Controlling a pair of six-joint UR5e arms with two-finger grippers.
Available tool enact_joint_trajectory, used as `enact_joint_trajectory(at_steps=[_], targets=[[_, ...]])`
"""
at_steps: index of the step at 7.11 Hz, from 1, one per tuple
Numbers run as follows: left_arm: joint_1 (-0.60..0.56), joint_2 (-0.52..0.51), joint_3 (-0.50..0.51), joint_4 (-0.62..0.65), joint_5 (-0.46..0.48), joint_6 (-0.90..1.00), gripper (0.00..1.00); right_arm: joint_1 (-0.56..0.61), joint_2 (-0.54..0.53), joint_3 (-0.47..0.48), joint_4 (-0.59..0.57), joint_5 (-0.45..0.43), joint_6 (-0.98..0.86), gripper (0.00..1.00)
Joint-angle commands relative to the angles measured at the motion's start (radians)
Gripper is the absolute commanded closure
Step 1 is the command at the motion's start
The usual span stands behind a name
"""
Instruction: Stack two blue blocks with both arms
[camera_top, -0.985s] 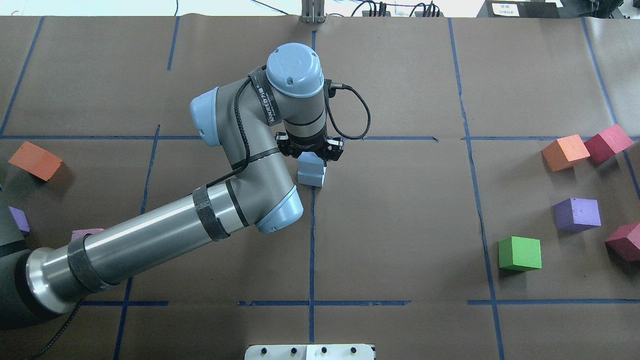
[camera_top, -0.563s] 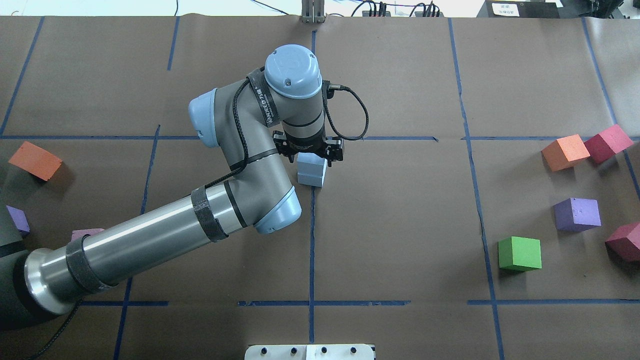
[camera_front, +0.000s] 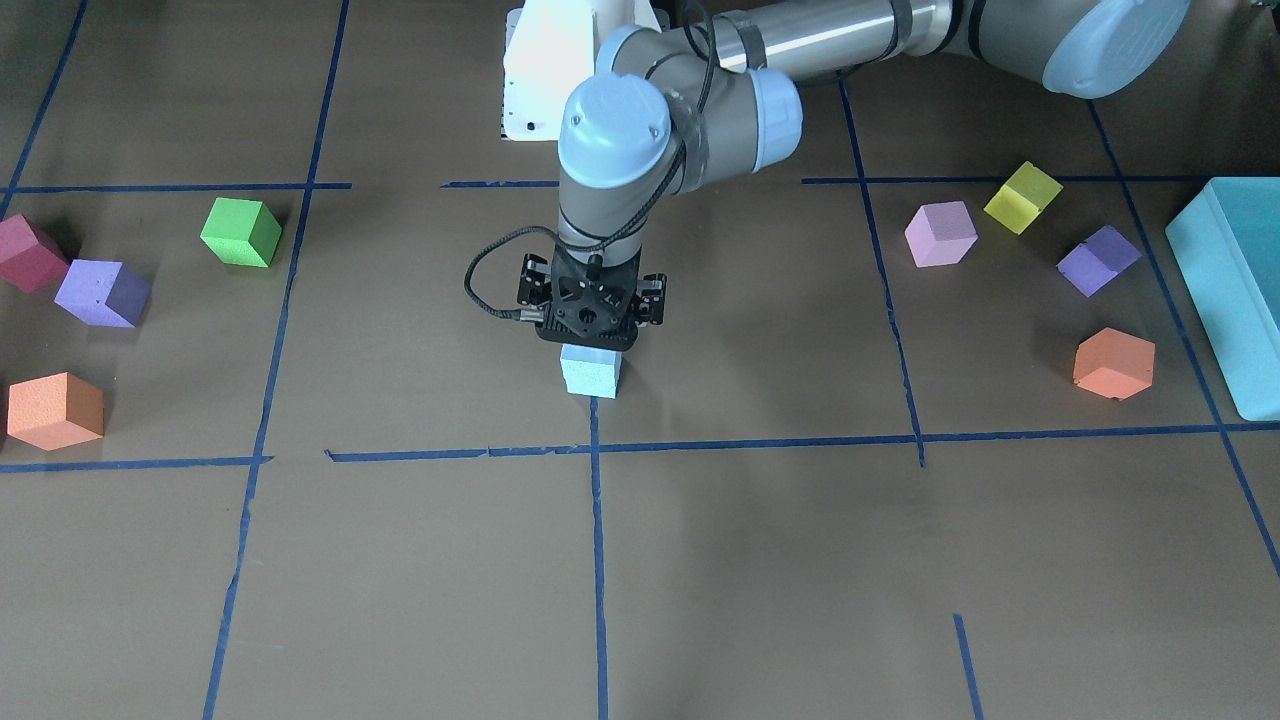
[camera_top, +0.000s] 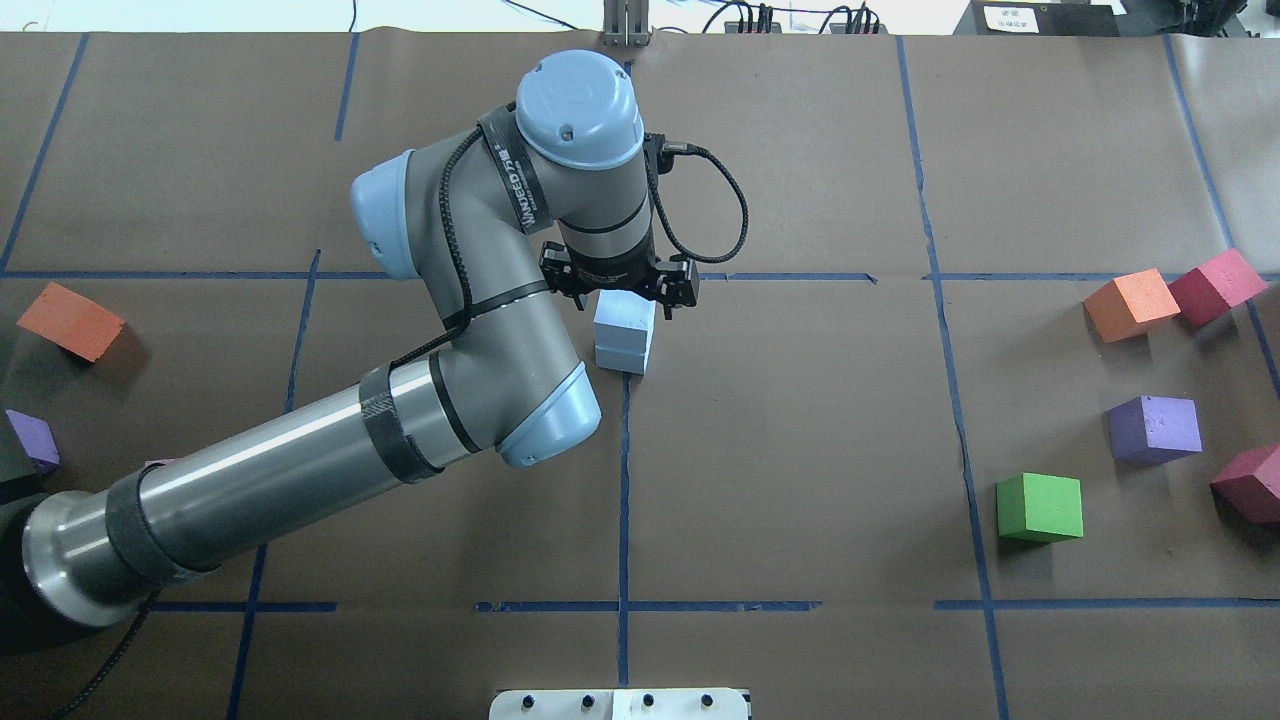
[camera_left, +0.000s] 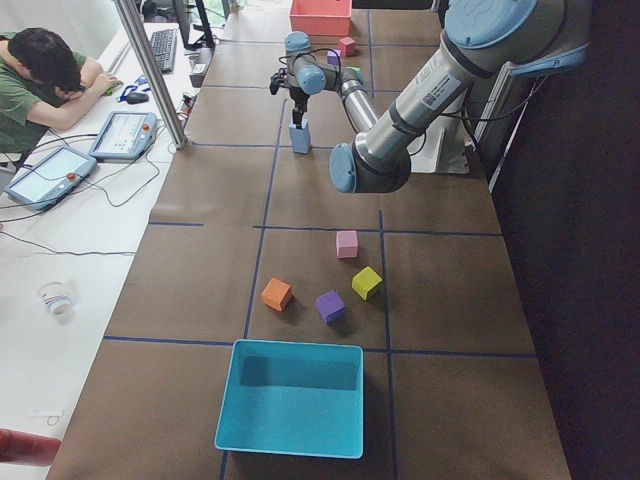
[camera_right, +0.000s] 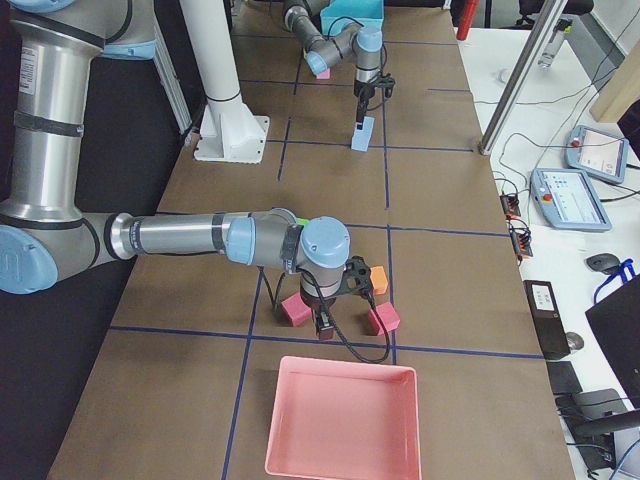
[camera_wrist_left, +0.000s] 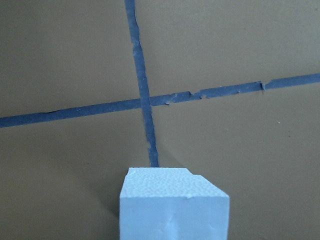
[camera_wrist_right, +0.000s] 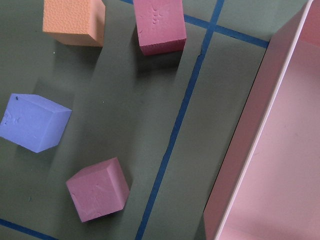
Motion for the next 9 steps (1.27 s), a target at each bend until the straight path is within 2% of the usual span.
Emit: enact_joint_trajectory(at_steps=[1, 3, 4, 6, 7, 9], targets=[[-0.045, 0.148, -0.199, 0.073, -0.008, 0.085, 0.0, 0.0, 0.001, 0.0, 0.0, 0.0, -0.001, 0.0], [-0.171, 0.407, -0.376, 0.073, -0.053, 0.323, 0.01, 0.0, 0.001, -0.014, -0.002, 0.0, 0.0, 0.0], [-0.265, 0.543, -0.445, 0.073, -0.092, 0.537, 0.01, -0.001, 0.001, -0.02, -0.002, 0.002, 0.0, 0.0], [-0.547, 0.766, -0.452, 0.068, -0.275, 0.964, 0.01, -0.001, 0.001, -0.021, -0.002, 0.002, -0.001, 0.0], [-0.678, 0.851, -0.432, 0.073, -0.326, 1.135, 0.0, -0.001, 0.001, -0.023, -0.002, 0.002, 0.0, 0.0], [-0.832, 1.022, -0.371, 0.058, -0.325, 1.176, 0.0, -0.005, 0.001, -0.031, 0.0, 0.002, -0.001, 0.0]])
